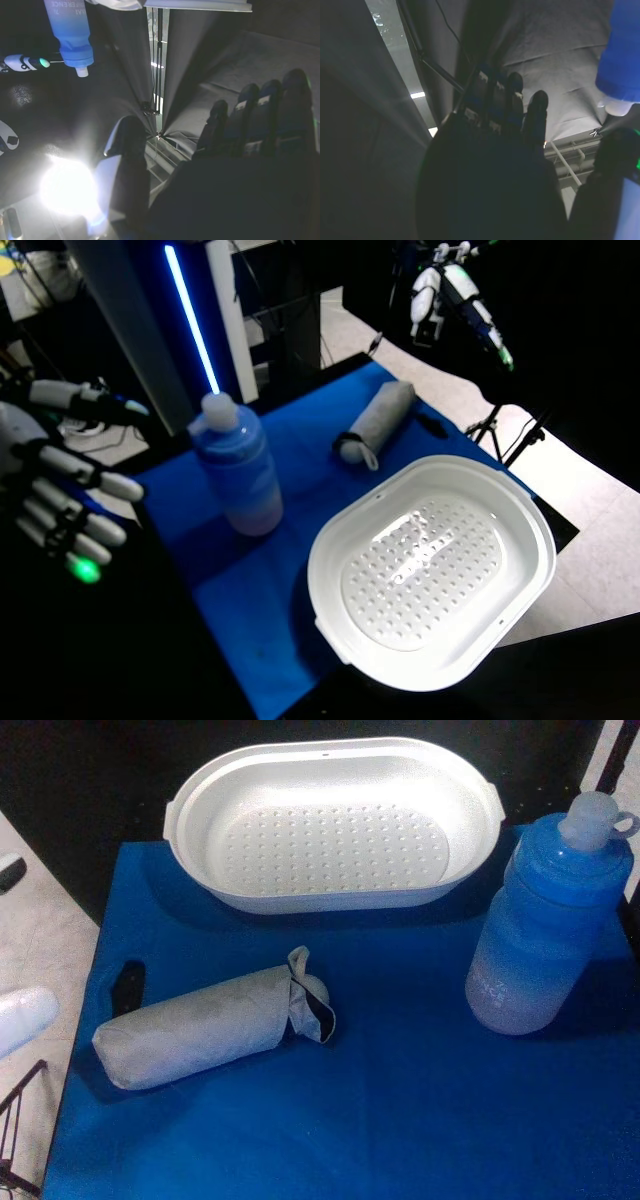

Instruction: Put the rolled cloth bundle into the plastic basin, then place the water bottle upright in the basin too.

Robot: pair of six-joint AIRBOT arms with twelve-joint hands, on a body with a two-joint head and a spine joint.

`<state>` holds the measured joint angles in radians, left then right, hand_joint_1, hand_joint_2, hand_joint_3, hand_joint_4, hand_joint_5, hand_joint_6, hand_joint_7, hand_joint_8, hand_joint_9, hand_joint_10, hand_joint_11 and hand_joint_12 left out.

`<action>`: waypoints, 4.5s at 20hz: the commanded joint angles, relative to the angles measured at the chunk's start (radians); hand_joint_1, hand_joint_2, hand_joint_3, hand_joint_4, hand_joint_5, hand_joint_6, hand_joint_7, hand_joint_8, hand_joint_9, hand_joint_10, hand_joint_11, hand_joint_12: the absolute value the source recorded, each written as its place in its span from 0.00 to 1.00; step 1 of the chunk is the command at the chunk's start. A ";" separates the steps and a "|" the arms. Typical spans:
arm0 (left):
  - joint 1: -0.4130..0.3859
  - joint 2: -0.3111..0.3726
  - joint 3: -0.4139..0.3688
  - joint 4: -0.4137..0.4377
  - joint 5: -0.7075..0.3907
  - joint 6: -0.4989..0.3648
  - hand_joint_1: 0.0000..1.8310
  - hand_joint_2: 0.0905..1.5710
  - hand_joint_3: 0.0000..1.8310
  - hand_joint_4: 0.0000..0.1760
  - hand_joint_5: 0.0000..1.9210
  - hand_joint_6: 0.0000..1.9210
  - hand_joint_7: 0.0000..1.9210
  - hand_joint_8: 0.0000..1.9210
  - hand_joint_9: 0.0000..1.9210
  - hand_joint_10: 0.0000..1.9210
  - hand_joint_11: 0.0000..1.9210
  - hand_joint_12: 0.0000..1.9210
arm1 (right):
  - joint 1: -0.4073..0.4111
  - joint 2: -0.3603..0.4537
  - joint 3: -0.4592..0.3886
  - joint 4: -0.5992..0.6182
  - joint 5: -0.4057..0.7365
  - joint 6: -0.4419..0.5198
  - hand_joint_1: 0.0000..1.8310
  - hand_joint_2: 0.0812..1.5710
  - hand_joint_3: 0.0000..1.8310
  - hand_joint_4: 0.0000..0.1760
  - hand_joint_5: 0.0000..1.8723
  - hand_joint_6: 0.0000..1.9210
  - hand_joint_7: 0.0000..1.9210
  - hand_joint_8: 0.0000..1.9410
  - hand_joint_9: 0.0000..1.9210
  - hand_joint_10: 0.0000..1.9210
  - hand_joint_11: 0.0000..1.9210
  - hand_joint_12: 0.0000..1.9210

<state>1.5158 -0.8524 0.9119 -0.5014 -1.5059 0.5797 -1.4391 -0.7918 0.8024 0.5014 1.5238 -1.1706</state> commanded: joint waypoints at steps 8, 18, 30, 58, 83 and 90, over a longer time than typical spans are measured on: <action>-0.029 0.008 0.025 0.049 -0.086 -0.008 0.31 0.54 0.00 1.00 0.08 0.00 0.04 0.00 0.01 0.00 0.00 0.00 | 0.006 -0.008 0.012 -0.009 0.110 0.011 0.21 0.91 0.00 0.34 0.19 0.00 0.12 0.00 0.11 0.00 0.00 0.40; -0.410 0.116 0.075 0.545 0.363 0.043 0.35 0.50 0.00 1.00 0.14 0.00 0.11 0.00 0.10 0.01 0.11 0.04 | 0.006 -0.011 0.018 -0.011 0.088 0.011 0.20 0.92 0.00 0.17 0.20 0.00 0.14 0.00 0.11 0.00 0.00 0.34; -0.785 -0.021 0.159 1.139 0.888 -0.127 0.39 0.51 0.00 1.00 0.17 0.00 0.21 0.00 0.22 0.01 0.00 0.75 | 0.006 -0.007 0.018 -0.011 0.088 0.014 0.22 0.92 0.00 0.12 0.20 0.00 0.14 0.00 0.11 0.00 0.00 0.35; -0.715 -0.089 0.218 0.917 0.888 -0.028 0.98 0.70 0.00 1.00 0.42 1.00 0.58 1.00 0.80 1.00 0.87 1.00 | 0.005 -0.020 0.017 -0.011 0.088 0.019 0.23 0.92 0.00 0.10 0.23 0.00 0.14 0.00 0.14 0.00 0.00 0.45; -1.178 -0.396 0.657 0.713 0.981 0.143 0.95 0.73 0.01 1.00 0.41 1.00 0.51 1.00 0.62 1.00 0.67 1.00 | 0.008 -0.055 0.060 -0.021 0.071 0.045 0.25 0.90 0.00 0.11 0.26 0.00 0.17 0.00 0.14 0.00 0.00 0.40; -1.144 -0.589 0.910 0.574 1.130 0.148 0.96 0.73 0.00 1.00 0.39 1.00 0.48 1.00 0.59 1.00 0.68 1.00 | 0.052 -0.085 0.109 -0.065 0.042 0.073 0.25 0.89 0.00 0.07 0.27 0.00 0.18 0.00 0.16 0.00 0.00 0.46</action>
<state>0.3828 -1.4445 1.8130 0.0933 -0.2485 0.7368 -1.3941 -0.8803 0.9066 0.4477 1.4410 -1.1091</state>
